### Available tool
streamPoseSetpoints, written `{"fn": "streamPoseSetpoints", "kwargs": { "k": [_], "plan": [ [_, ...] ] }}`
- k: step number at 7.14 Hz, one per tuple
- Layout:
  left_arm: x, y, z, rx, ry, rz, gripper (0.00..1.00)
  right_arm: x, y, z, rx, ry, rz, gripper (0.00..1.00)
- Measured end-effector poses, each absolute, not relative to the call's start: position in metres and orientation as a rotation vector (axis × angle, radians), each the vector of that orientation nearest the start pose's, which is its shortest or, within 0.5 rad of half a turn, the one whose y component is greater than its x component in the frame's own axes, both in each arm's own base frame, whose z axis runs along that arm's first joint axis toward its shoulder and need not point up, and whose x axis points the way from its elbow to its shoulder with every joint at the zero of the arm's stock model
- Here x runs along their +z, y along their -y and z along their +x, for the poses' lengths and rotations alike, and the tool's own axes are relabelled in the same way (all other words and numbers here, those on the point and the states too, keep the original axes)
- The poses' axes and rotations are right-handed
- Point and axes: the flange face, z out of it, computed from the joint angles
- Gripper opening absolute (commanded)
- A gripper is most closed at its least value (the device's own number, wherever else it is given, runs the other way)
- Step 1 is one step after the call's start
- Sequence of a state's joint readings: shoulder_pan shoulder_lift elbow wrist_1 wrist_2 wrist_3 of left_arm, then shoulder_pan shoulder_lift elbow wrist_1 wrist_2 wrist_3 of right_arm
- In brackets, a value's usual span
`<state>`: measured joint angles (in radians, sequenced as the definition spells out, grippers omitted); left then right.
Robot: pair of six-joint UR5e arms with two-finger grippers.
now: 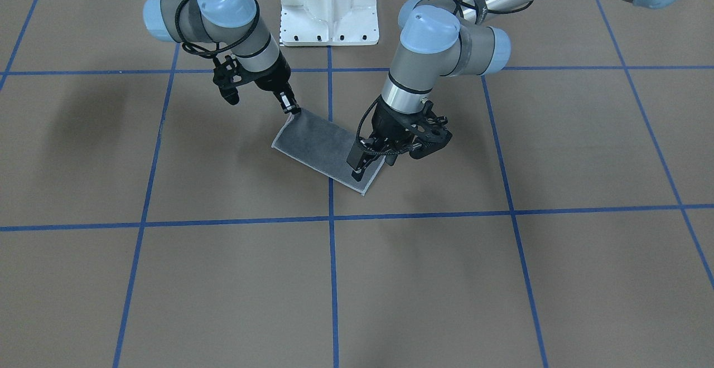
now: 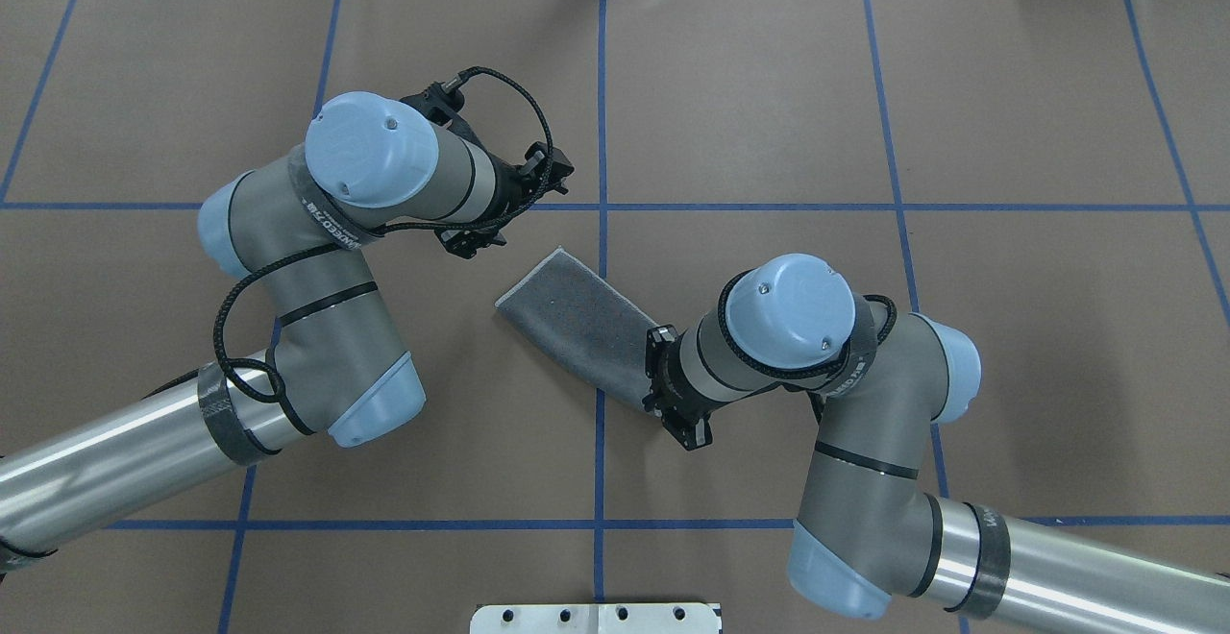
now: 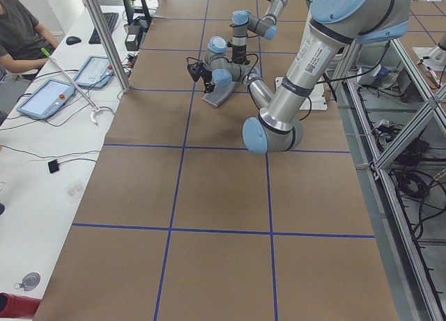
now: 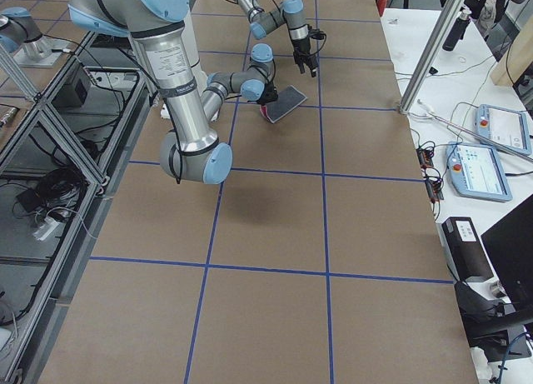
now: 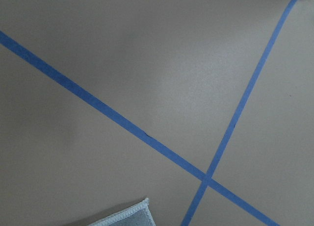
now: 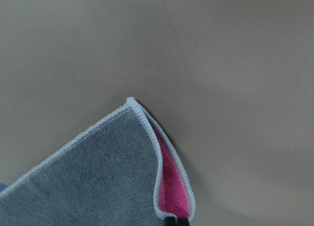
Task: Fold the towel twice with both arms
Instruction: 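Lift the towel end with the right gripper and pull it toward the robot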
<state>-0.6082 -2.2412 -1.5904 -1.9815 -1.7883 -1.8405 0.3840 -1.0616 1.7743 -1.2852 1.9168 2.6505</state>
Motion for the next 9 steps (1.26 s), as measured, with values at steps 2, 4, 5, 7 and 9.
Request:
{"fn": "streamPoseSetpoints", "kwargs": {
  "k": [2, 4, 5, 7, 9],
  "plan": [
    [0.192, 0.484, 0.5, -0.654, -1.159, -0.034, 1.0, 0.224, 0.302, -0.573, 1.173, 0.863, -0.733, 0.0],
    [0.186, 0.482, 0.494, -0.659, -1.173, -0.043, 1.0, 0.208, 0.286, -0.586, 1.167, 0.862, -0.757, 0.0],
    [0.185, 0.483, 0.492, -0.66, -1.176, -0.043, 1.0, 0.203, 0.283, -0.591, 1.167, 0.866, -0.756, 0.06],
    [0.185, 0.483, 0.49, -0.661, -1.176, -0.045, 1.0, 0.202, 0.281, -0.595, 1.167, 0.869, -0.747, 0.99],
    [0.197, 0.474, 0.482, -0.649, -1.172, -0.068, 1.0, 0.204, 0.287, -0.591, 1.165, 0.88, -0.734, 1.0]
  ]
}}
